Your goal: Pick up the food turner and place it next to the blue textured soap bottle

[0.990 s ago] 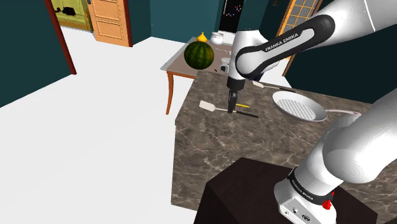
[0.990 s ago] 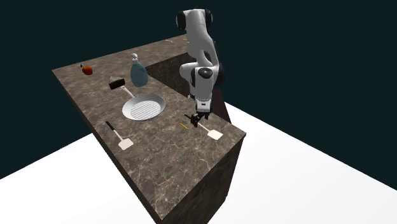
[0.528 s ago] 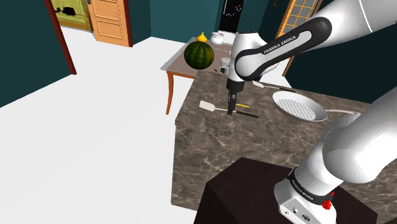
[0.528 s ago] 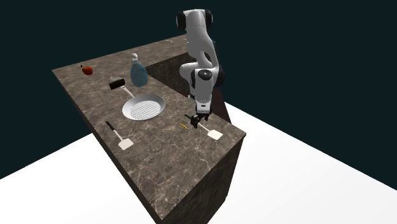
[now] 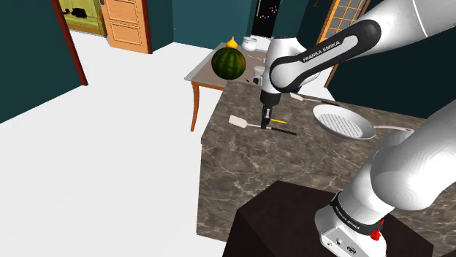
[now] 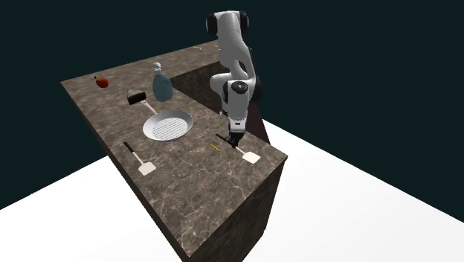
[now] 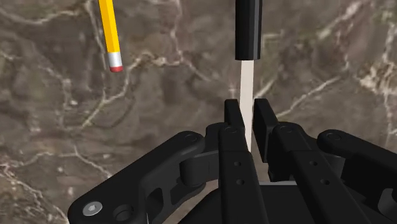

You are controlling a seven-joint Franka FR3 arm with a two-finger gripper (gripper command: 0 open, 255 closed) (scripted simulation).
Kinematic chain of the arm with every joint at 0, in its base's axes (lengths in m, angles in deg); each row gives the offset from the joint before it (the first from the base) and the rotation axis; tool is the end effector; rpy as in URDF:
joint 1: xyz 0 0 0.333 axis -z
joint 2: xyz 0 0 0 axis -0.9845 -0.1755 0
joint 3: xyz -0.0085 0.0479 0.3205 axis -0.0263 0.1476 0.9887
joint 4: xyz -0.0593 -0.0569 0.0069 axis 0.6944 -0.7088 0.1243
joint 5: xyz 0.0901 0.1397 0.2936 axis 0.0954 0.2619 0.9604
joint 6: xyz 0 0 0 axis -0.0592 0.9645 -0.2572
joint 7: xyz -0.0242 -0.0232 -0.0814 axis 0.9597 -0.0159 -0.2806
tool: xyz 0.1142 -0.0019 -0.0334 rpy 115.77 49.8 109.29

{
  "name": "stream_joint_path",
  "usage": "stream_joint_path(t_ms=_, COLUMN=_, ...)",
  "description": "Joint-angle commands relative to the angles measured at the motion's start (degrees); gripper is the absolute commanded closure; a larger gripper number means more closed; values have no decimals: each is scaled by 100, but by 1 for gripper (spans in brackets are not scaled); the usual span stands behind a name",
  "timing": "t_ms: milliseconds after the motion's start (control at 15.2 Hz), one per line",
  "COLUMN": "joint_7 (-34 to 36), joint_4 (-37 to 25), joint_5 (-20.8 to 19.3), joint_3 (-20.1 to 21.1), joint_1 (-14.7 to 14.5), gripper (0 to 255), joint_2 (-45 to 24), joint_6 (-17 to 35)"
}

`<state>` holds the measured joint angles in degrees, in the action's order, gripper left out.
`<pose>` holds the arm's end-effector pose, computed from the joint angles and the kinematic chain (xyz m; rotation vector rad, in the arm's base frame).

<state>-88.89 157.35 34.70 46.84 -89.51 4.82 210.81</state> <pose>0.3791 -0.0001 0.3742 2.9191 1.0913 -0.0968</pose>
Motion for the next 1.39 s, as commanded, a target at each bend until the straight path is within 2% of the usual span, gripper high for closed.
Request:
stream_joint_path(t_ms=0, joint_7=0, joint_4=0, joint_5=0, joint_3=0, joint_1=0, gripper=255, joint_2=0, joint_6=0)
stream_joint_path(t_ms=132, joint_7=0, joint_4=0, joint_5=0, joint_3=0, joint_1=0, gripper=255, joint_2=-1, joint_6=1)
stream_joint_path(t_ms=1320, joint_7=-19, joint_4=-783, joint_5=11, joint_3=84, joint_1=-4, gripper=255, joint_2=782, joint_6=-1562)
